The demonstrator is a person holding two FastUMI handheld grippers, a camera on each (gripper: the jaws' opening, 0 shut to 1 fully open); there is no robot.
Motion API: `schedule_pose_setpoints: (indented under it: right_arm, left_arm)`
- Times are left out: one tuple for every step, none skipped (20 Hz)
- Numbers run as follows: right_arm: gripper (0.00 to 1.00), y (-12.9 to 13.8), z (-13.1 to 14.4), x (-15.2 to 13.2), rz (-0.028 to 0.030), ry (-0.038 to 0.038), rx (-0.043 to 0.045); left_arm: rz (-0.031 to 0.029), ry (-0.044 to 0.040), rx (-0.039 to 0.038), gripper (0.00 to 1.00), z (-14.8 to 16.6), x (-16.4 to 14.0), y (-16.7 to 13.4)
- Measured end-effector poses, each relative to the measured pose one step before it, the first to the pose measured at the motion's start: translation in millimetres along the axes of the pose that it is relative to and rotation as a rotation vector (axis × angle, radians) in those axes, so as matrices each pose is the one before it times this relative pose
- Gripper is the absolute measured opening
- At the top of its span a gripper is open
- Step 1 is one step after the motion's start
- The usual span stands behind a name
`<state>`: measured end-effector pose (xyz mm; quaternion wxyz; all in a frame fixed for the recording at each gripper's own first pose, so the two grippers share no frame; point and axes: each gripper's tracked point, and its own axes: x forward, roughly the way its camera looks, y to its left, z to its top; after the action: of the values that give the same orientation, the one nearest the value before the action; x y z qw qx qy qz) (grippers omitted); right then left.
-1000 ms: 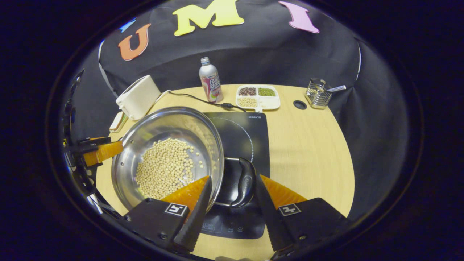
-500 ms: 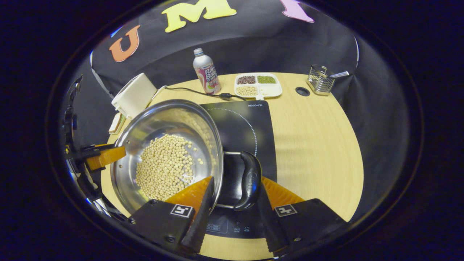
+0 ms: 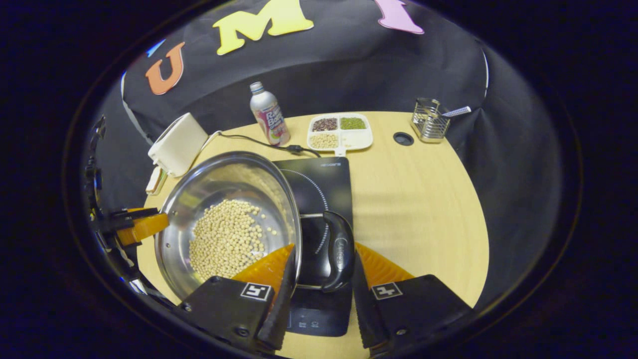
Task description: First push the handle of the pot to place it horizontally, then grasp the pot with both hands and set it on the induction cooktop.
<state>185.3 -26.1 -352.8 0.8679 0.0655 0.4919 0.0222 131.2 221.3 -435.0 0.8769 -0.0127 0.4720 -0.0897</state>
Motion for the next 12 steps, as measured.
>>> schedule_pose_setpoints:
  right_arm:
    - [0.57,-6.92,2.52,0.51,-0.00400,-0.00289,0.00480]
    - [0.57,-6.71,1.30,0.71,-0.00628,-0.00127,0.00831]
    - [0.57,-5.49,1.18,1.06,-0.00335,0.00312,0.00279]
    - [0.57,-2.65,1.45,1.10,0.00301,-0.00280,0.00846]
    - [0.58,-0.31,-1.56,2.84,0.00479,0.01495,-0.00636]
    - [0.57,-1.26,-0.36,1.43,0.00351,0.00211,-0.00133]
    - [0.57,-0.84,1.09,2.56,0.00528,-0.00601,0.00740]
    - [0.57,0.14,1.50,0.75,0.00445,0.00131,-0.00194]
    - [0.57,-0.20,2.52,0.58,-0.00074,-0.00913,-0.00405]
    - [0.57,-0.66,1.34,1.54,0.00249,-0.00051,-0.01291]
    - [0.57,-0.52,3.18,1.12,0.00182,0.00133,-0.00101]
    - [0.57,-0.43,0.42,0.79,0.00001,-0.00233,0.00161]
  left_arm:
    - [-0.00353,0.00057,-0.00230,0.66,0.29,2.63,-4.97]
    - [-0.00867,0.00397,-0.00434,0.66,0.28,3.05,-6.43]
    - [-0.00623,0.00530,0.00208,0.66,0.13,2.88,-5.69]
    - [0.00118,-0.00238,0.00871,0.66,0.79,1.66,-4.79]
    - [0.00870,0.00055,0.01301,0.66,1.65,2.09,-0.26]
    - [0.00365,0.00013,0.00244,0.67,1.42,0.97,-0.15]
    - [0.00012,0.00388,-0.00635,0.67,-1.01,1.52,-1.59]
    - [-0.00401,0.00418,-0.01321,0.67,-1.18,-0.40,-1.42]
    - [0.00134,0.00498,-0.00530,0.67,-0.33,2.07,-0.86]
    - [0.00158,0.00540,0.00316,0.67,-1.15,0.55,0.36]
    - [0.00163,0.00121,0.00151,0.67,-2.13,1.78,-0.52]
    - [-0.00147,0.00116,0.00007,0.66,-0.50,1.77,-1.41]
